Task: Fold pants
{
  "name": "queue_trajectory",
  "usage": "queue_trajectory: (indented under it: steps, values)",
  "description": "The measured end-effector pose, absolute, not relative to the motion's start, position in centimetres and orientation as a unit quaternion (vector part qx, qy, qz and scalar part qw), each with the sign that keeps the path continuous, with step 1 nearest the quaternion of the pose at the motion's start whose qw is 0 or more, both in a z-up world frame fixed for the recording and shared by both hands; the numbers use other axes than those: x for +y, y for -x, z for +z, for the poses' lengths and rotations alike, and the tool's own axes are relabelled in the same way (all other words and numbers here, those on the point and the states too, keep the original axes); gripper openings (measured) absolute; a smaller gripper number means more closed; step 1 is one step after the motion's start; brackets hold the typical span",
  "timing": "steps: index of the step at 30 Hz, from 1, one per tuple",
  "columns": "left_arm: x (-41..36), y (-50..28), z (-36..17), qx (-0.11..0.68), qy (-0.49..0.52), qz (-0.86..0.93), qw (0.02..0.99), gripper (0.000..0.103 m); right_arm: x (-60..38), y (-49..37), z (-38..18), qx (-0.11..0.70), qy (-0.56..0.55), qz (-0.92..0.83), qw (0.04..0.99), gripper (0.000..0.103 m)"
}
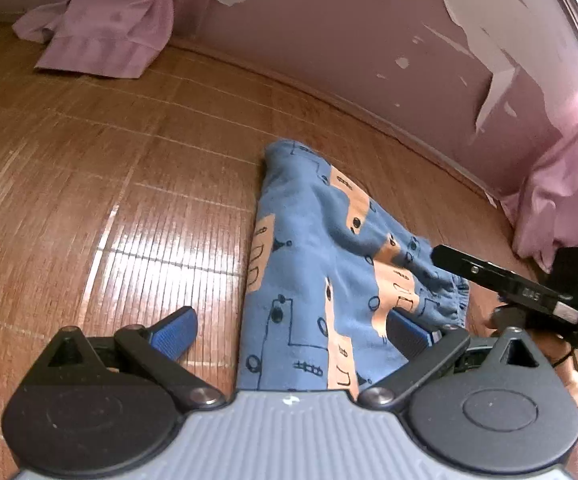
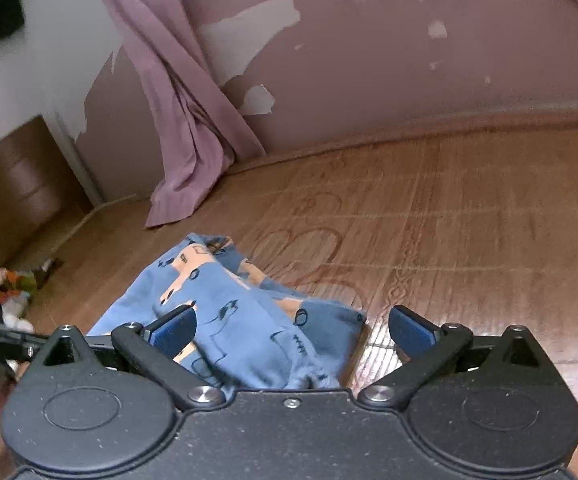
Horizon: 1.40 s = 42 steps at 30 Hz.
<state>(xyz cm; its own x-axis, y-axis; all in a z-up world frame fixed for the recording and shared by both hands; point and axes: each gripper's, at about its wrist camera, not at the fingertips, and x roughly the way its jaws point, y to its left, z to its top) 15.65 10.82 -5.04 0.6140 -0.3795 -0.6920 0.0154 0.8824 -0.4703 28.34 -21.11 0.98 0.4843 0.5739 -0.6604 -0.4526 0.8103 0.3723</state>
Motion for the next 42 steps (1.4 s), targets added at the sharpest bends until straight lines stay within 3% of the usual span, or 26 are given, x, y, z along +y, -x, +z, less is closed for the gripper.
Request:
queue_trajectory:
  steps: [2, 5, 7, 10, 13, 18, 21, 25, 33, 42]
  values:
    - [10.8, -15.3, -5.2, 0.417, 0.218, -0.117, 0.874, 0.103, -21.3, -28.5, 0.6, 0.406, -0.082, 0.305, 0.857, 0.1]
    - [10.7, -14.9, -5.3, 0.413, 0.207, -0.124, 0.878, 0.102, -21.6, -28.5, 0.6, 0.401, -0.085, 0.298, 0.862, 0.091]
    - [10.8, -14.5, -5.2, 0.409, 0.205, -0.128, 0.88, 0.101, -21.6, -28.3, 0.5, 0.4, -0.09, 0.297, 0.862, 0.077]
    - [11.0, -14.5, -5.1, 0.408, 0.211, -0.129, 0.879, 0.096, -21.4, -28.1, 0.6, 0.4, -0.081, 0.289, 0.866, 0.064]
    - [11.3, -14.6, -5.1, 0.41, 0.218, -0.126, 0.876, 0.087, -21.7, -28.0, 0.6, 0.401, -0.086, 0.274, 0.87, 0.051]
    - [11.5, -14.7, -5.0, 0.419, 0.22, -0.115, 0.873, 0.072, -21.5, -27.3, 0.7, 0.399, -0.074, 0.266, 0.874, 0.047]
    - [11.3, -15.0, -5.0, 0.43, 0.211, -0.106, 0.871, 0.053, -21.1, -26.8, 0.8, 0.397, -0.059, 0.263, 0.878, 0.034]
    - [11.3, -15.1, -4.9, 0.441, 0.204, -0.097, 0.868, 0.044, -20.0, -25.9, 1.1, 0.387, -0.028, 0.255, 0.886, 0.019]
    - [8.8, -15.0, -3.2, 0.461, 0.151, -0.057, 0.872, 0.03, -17.1, -22.4, 2.6, 0.328, 0.073, 0.221, 0.915, 0.014]
    - [7.2, -15.2, -2.3, 0.476, 0.124, -0.034, 0.87, 0.029, -16.6, -21.5, 3.7, 0.306, 0.102, 0.231, 0.918, 0.014]
